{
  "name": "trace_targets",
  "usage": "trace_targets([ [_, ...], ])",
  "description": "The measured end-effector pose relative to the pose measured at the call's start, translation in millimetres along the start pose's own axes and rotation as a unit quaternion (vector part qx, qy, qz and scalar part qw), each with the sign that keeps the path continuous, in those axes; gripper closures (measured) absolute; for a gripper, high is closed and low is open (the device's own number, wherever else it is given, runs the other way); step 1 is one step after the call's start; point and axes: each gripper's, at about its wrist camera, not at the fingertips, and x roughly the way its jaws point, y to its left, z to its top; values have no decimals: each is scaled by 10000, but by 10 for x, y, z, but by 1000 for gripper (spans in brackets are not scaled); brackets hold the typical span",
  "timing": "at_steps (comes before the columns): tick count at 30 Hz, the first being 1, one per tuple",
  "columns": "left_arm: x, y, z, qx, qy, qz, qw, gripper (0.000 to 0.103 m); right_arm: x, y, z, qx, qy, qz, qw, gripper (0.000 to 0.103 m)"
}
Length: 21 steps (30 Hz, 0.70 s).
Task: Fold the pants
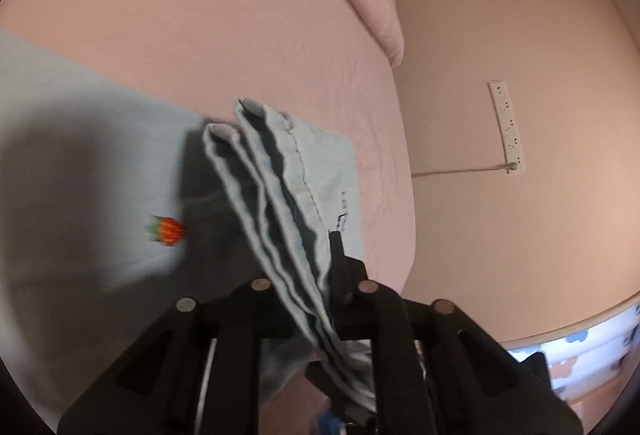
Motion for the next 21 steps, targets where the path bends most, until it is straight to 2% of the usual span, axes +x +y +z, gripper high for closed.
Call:
trace_targets([
  [2,-193,-27,26,268,-229,117,9993,94,4,119,81,-104,-78,140,9998,92],
  [6,-560,11,54,645,-596,615,9942,94,100,504,162,-447,-130,463,9978,92],
  [12,-880,367,54,495,-839,1138,9887,95,368,974,101,-849,124,844,9927,92],
  [15,-920,488,65,557,-914,1729,9791,94,512,1128,25,-1067,386,889,9896,92],
  [16,-888,527,67,490,-915,1912,9760,89,568,1150,-9,-1119,501,913,9883,92],
  [17,-887,618,65,321,-913,2140,9720,86,643,1166,-50,-1197,711,969,9855,87],
  [18,-890,650,61,254,-941,2213,9703,85,706,1175,-86,-1205,913,1007,9834,83],
  [19,-926,678,44,212,-1024,2182,9703,83,731,1118,-126,-1105,1079,1095,9819,76],
  [21,-1022,694,-1,253,-1153,2231,9676,75,648,981,-137,-823,1133,1418,9799,66],
])
